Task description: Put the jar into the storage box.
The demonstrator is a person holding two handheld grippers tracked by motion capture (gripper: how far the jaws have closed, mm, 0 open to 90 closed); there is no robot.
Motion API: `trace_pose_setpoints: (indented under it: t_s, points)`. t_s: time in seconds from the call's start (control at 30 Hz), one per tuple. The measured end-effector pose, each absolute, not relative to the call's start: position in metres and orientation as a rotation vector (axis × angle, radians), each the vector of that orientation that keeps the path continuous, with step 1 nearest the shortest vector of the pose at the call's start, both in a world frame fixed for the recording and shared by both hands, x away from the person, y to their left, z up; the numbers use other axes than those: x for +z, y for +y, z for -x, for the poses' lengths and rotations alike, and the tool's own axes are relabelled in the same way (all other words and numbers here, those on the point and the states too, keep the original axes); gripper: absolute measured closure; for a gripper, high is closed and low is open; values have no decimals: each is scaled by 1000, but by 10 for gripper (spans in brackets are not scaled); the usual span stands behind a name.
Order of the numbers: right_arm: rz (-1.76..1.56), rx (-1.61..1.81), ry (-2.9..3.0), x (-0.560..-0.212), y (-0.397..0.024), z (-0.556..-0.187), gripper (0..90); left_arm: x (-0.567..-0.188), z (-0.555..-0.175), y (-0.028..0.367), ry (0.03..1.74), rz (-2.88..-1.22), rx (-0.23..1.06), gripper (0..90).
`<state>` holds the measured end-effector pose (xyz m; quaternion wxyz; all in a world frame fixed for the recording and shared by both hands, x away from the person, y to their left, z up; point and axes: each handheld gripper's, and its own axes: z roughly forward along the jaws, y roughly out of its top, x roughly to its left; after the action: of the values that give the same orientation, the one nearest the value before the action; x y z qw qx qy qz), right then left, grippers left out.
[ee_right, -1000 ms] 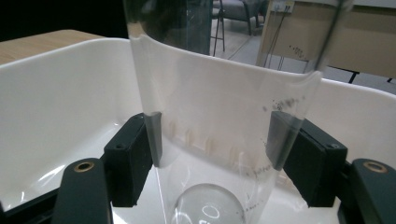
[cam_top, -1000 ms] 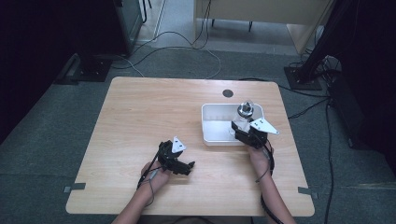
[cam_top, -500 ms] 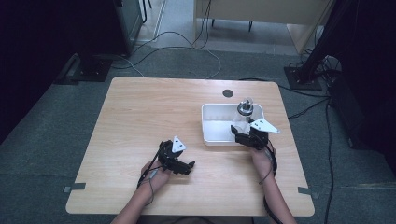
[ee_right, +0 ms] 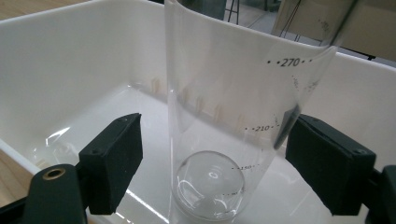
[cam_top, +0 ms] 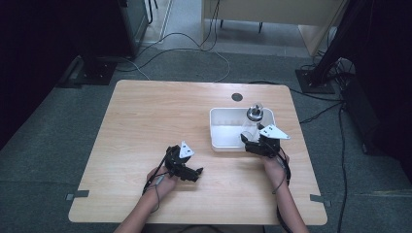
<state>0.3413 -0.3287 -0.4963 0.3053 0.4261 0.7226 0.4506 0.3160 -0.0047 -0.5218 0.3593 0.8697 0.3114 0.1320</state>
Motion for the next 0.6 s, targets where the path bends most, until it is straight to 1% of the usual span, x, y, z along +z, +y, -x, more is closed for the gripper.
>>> trace_pose_setpoints:
  t_s: [0.33, 0.6]
  points:
    - [-1139, 1230, 1914, -488, -335, -334, 184, -522, -318, -5, 788, -2247, 336, 0]
    - [-1129, 1223, 1940, -488, -339, -330, 184, -522, -319, -6, 783, -2248, 331, 0]
